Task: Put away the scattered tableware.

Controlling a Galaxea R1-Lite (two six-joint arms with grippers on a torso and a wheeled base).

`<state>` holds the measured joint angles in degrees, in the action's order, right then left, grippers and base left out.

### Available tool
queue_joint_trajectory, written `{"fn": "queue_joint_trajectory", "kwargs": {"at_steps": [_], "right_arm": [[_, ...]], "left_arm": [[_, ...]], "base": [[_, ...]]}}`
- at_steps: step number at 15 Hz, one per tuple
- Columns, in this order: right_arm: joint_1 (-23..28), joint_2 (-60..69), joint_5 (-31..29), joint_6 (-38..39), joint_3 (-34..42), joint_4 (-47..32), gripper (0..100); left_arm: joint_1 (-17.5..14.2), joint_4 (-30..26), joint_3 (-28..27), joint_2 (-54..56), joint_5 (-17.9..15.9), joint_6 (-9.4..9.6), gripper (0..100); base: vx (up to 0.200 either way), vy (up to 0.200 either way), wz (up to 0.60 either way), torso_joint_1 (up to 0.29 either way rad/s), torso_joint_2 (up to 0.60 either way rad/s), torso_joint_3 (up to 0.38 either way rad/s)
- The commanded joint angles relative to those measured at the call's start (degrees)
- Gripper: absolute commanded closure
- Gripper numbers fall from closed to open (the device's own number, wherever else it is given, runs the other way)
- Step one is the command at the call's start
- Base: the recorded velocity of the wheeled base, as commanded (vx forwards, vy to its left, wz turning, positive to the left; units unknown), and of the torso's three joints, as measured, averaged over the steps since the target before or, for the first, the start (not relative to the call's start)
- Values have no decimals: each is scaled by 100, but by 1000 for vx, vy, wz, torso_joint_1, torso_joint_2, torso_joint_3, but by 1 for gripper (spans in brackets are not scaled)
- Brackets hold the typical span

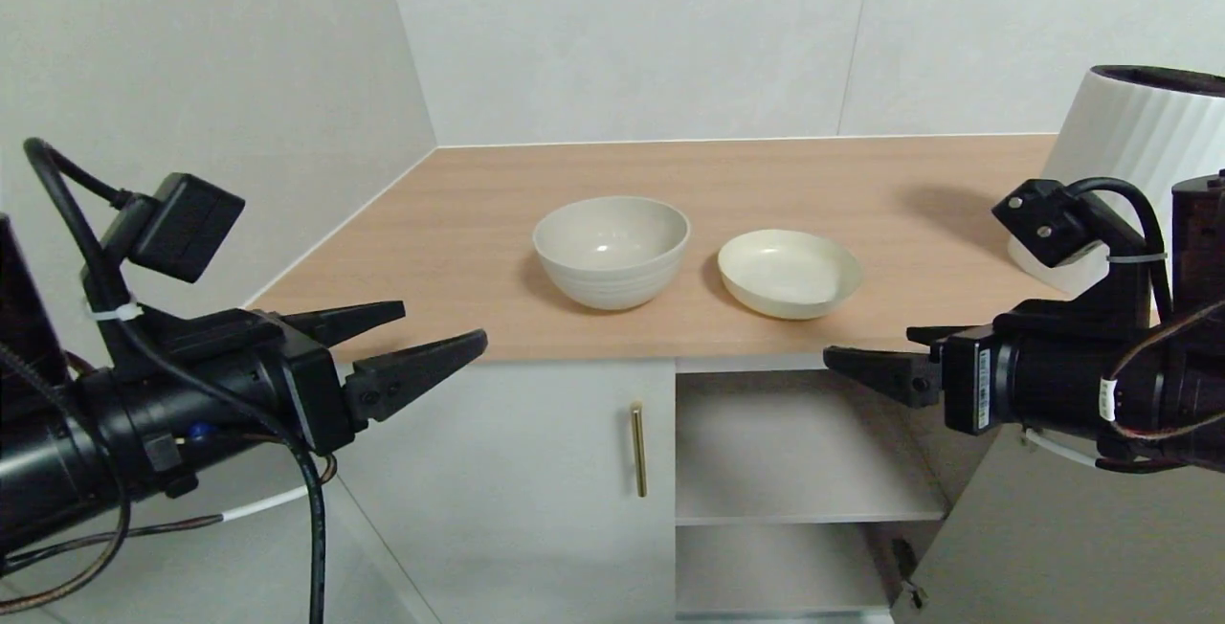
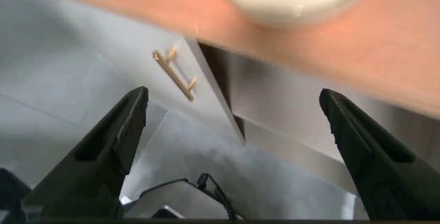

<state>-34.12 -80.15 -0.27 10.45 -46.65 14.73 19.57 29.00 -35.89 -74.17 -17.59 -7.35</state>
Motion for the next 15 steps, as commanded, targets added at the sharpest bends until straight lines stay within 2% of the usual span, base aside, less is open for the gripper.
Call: {"fn": "queue_joint_trajectory", "kwargs": {"at_steps": [1,3,4,6,7,8,9,10,11,14,15], "right_arm": [[11,-35,9,1,16,13,0],[11,-44,9,1,16,22,0],[20,-97,9,1,16,30,0],[28,-194,0,10,16,39,0],[37,-229,0,1,16,39,0],[37,-238,0,1,16,39,0],[37,-290,-17,1,-2,48,0],[37,-317,-26,10,-37,57,0],[37,-457,-96,63,-274,48,0],[46,-756,-448,458,-599,-58,0],[125,-914,-747,599,-828,-392,0]], "left_arm": [[-111,-219,-454,-441,1,-153,0],[-295,-325,-770,-933,19,-240,0],[-295,-325,-814,-1012,10,-416,0],[-295,-466,-1052,-1038,-7,-944,0],[-260,-800,-1236,-1030,-7,-1216,0],[-252,-931,-1307,-1021,-7,-1260,0],[-155,-1696,-1632,-994,-7,-1418,0],[-128,-1889,-1711,-986,-7,-1471,0],[-41,-2118,-1816,-1021,-7,-1620,0],[82,-2118,-1852,-1223,36,-1831,0],[153,-2100,-1895,-1495,63,-1954,0]], "base": [[0,0,0,193,-476,-286],[0,0,0,193,-476,-281],[0,0,0,207,-476,-295],[0,0,0,217,-481,-278],[0,0,0,193,-447,-256],[0,0,0,110,-266,-139],[0,0,0,66,-154,-85],[0,0,0,32,-71,-46],[0,0,0,0,0,0],[0,0,0,0,0,0],[0,0,0,0,0,0]]}}
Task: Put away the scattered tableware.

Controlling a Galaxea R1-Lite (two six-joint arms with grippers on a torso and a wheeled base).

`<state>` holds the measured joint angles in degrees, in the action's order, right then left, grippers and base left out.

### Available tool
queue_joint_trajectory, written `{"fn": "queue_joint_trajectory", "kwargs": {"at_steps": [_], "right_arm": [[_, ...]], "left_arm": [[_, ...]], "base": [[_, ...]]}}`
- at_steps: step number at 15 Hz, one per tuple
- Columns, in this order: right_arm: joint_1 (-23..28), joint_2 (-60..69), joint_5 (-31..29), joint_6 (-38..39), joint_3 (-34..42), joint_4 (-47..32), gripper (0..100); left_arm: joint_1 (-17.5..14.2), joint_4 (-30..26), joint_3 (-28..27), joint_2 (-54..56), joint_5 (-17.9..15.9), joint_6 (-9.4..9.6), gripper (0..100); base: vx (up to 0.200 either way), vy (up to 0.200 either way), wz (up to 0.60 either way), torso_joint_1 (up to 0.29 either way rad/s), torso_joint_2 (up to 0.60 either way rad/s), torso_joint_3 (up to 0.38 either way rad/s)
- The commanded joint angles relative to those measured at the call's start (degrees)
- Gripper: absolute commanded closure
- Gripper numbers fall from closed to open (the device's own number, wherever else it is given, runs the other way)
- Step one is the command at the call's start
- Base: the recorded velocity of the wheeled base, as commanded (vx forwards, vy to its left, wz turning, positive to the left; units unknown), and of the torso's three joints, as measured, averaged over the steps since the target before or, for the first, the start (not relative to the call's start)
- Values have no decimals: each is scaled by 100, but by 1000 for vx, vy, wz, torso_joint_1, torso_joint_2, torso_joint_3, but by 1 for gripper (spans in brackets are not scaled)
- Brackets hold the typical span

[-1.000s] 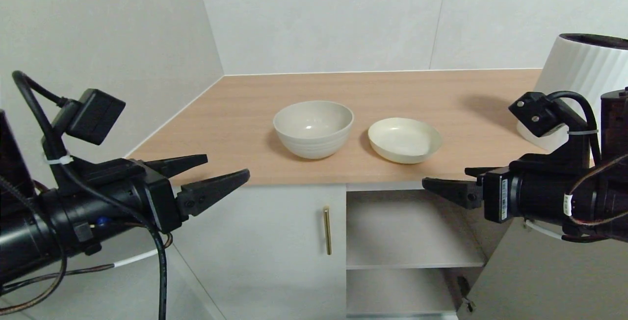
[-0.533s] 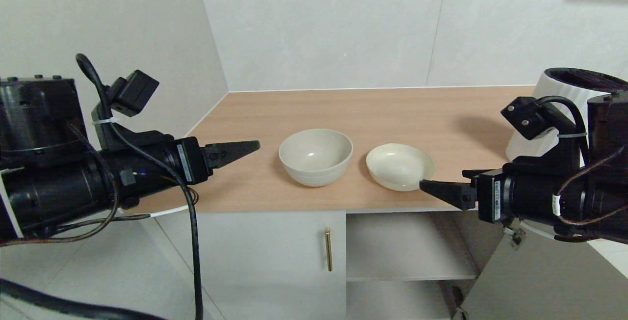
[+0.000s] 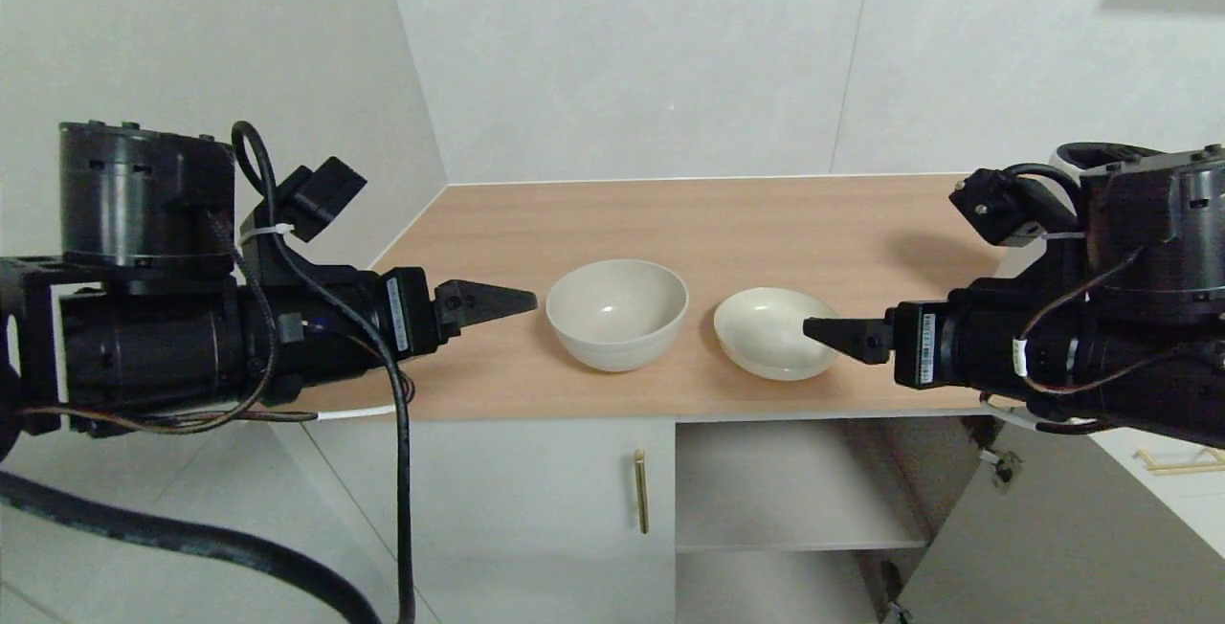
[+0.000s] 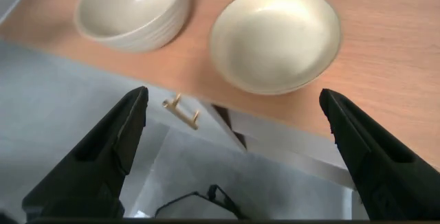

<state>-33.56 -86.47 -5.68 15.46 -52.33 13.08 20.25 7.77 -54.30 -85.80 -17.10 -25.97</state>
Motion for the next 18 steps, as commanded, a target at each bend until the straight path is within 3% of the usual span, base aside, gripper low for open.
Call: {"fn": "queue_joint_trajectory", "kwargs": {"at_steps": [1,3,4,5,8,12,18], "right_arm": [[113,-388,-320,186,-427,-482,0],[166,-529,-399,414,-594,-587,0],[271,-678,-601,458,-690,-587,0],[394,-819,-706,476,-770,-570,0],[526,-1091,-724,757,-972,-561,0],[526,-1118,-724,766,-945,-561,0],[526,-1100,-724,766,-945,-561,0]], "left_arm": [[93,41,-143,-552,84,-216,0],[93,41,-318,-833,190,-629,0],[93,6,-494,-1062,199,-1042,0],[93,6,-617,-1246,216,-1306,0],[146,6,-863,-1616,489,-1701,0],[287,23,-1171,-2081,1332,-1886,0],[287,41,-1294,-2169,1403,-2079,0]], "base": [[0,0,0,0,0,0],[0,0,0,0,0,0],[0,0,0,0,0,0],[0,0,0,0,0,0],[0,0,0,0,0,0],[0,0,0,0,0,0],[0,0,0,0,0,0]]}}
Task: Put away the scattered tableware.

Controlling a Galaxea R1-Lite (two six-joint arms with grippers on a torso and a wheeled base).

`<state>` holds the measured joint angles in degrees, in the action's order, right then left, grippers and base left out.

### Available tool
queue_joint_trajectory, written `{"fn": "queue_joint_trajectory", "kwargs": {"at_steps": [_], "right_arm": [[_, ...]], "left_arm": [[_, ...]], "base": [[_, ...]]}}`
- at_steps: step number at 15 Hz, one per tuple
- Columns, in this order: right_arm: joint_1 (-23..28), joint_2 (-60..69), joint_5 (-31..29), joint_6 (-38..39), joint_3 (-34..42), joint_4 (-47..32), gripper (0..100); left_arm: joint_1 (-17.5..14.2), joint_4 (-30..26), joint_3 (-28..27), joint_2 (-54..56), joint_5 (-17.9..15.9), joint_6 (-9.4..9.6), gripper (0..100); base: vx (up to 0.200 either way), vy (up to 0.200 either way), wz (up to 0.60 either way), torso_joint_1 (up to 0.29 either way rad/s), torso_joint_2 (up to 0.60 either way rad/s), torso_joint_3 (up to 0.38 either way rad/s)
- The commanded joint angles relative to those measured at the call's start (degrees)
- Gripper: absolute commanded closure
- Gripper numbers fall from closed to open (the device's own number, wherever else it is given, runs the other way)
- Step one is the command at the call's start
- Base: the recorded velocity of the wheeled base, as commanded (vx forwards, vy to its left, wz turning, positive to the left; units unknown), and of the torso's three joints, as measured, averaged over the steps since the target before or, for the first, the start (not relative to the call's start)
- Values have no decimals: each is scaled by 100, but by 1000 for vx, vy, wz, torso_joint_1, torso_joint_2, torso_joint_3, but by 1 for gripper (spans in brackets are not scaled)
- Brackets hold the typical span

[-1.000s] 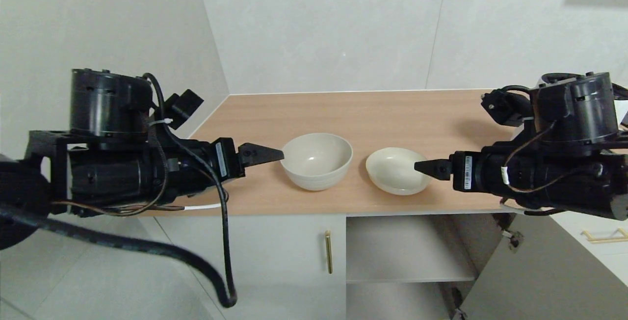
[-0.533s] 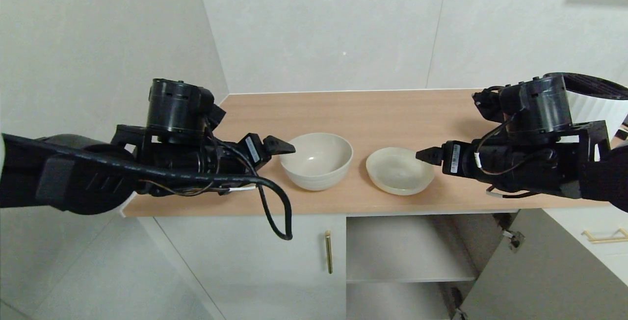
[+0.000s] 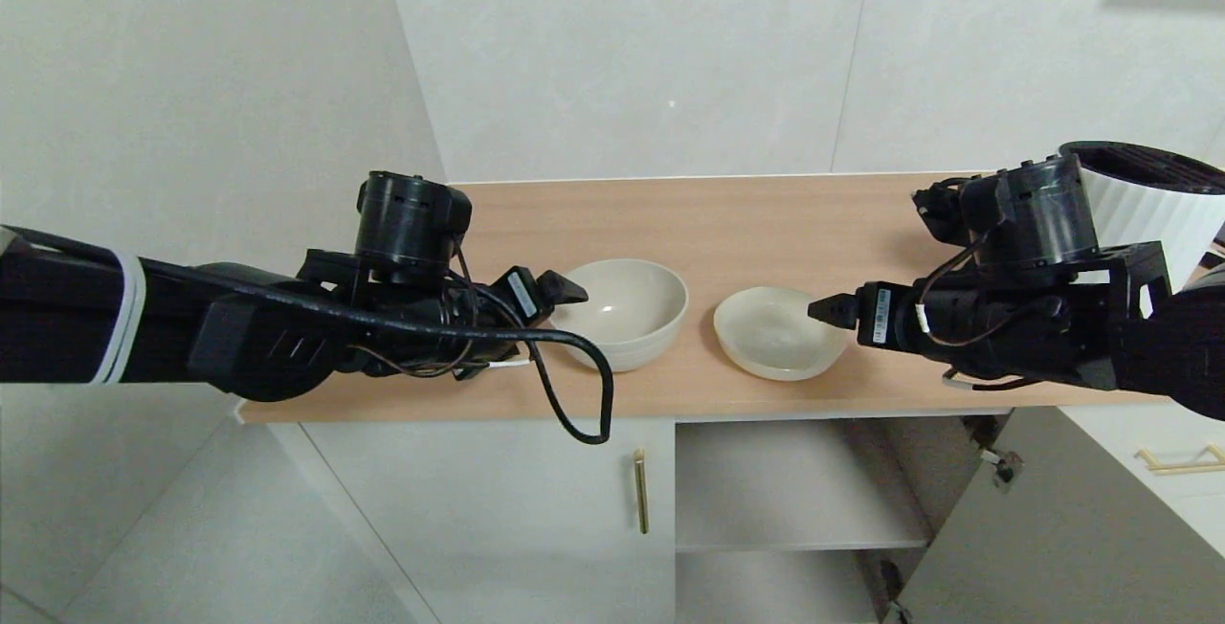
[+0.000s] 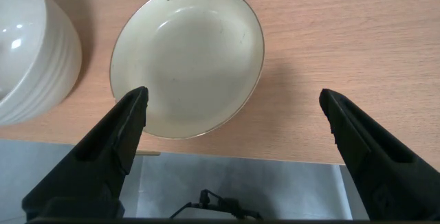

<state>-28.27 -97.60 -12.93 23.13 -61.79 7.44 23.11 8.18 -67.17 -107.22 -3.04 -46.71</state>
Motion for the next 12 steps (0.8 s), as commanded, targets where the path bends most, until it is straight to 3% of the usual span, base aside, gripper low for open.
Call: {"fn": "queue_joint_trajectory", "kwargs": {"at_steps": [1,2,3,12], "right_arm": [[-3,13,1,-1,1,3,0],[-3,13,1,-1,1,3,0],[-3,13,1,-1,1,3,0],[-3,-14,-43,-27,36,3,0]], "left_arm": [[9,-1,-7,-36,5,-4,0],[18,-1,2,-36,-4,-4,0],[35,-1,2,-45,-4,-4,100],[35,-9,2,17,-13,-13,100]], "base": [[0,0,0,0,0,0],[0,0,0,0,0,0],[0,0,0,0,0,0],[0,0,0,0,0,0]]}}
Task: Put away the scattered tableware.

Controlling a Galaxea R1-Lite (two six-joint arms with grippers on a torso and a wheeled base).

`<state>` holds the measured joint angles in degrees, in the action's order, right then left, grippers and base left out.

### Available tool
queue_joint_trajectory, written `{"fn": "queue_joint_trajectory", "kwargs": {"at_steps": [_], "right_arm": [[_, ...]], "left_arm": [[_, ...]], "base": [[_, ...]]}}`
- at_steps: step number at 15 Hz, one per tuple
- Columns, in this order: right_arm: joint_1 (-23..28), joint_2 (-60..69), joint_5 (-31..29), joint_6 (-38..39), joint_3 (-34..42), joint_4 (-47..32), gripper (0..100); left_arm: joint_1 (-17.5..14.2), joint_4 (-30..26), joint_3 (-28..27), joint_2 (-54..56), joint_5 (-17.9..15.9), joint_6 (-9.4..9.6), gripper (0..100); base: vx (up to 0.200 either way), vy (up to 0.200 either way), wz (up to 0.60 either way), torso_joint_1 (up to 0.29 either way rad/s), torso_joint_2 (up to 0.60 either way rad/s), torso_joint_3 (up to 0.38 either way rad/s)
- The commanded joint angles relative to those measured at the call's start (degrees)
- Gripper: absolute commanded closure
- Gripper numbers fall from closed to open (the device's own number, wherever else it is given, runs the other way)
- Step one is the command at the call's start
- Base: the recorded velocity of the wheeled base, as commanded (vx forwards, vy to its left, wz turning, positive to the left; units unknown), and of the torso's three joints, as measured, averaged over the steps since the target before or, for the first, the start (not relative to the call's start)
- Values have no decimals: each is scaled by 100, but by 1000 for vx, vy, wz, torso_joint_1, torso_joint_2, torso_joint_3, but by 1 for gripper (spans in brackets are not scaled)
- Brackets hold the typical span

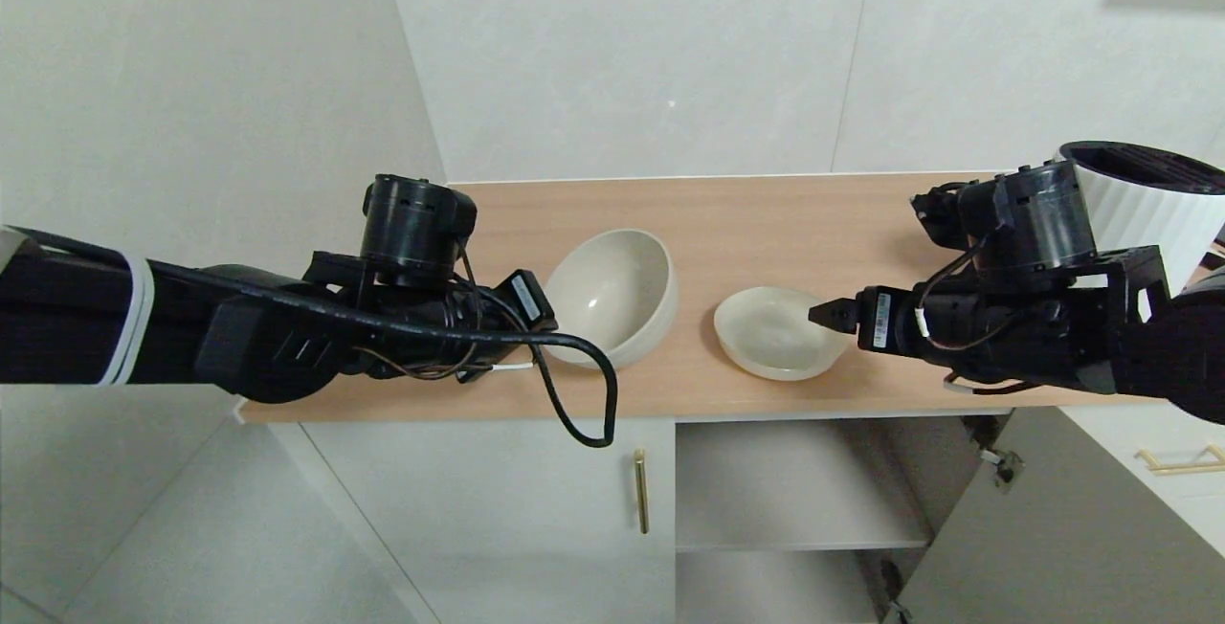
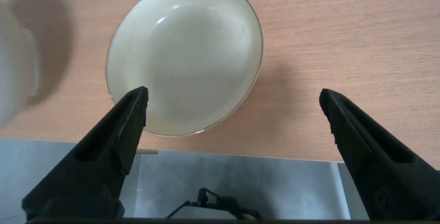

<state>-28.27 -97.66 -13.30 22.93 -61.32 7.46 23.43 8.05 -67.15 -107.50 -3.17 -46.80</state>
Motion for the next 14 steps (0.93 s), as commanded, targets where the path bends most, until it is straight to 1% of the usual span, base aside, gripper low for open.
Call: {"fn": "queue_joint_trajectory", "kwargs": {"at_steps": [1,5,8,14], "right_arm": [[-12,-25,-85,-17,-56,1,0],[-47,-579,-946,-8,-478,-8,0],[-47,-904,-1324,-8,-618,-8,0],[-47,-1168,-1342,-17,-627,-25,0]], "left_arm": [[4,4,0,62,1,-5,100],[12,-5,9,141,1,-5,100],[12,-5,9,159,1,-5,100],[12,-5,9,159,-8,-13,100]], "base": [[0,0,0,0,0,0],[0,0,0,0,0,0],[0,0,0,0,0,0],[0,0,0,0,0,0]]}}
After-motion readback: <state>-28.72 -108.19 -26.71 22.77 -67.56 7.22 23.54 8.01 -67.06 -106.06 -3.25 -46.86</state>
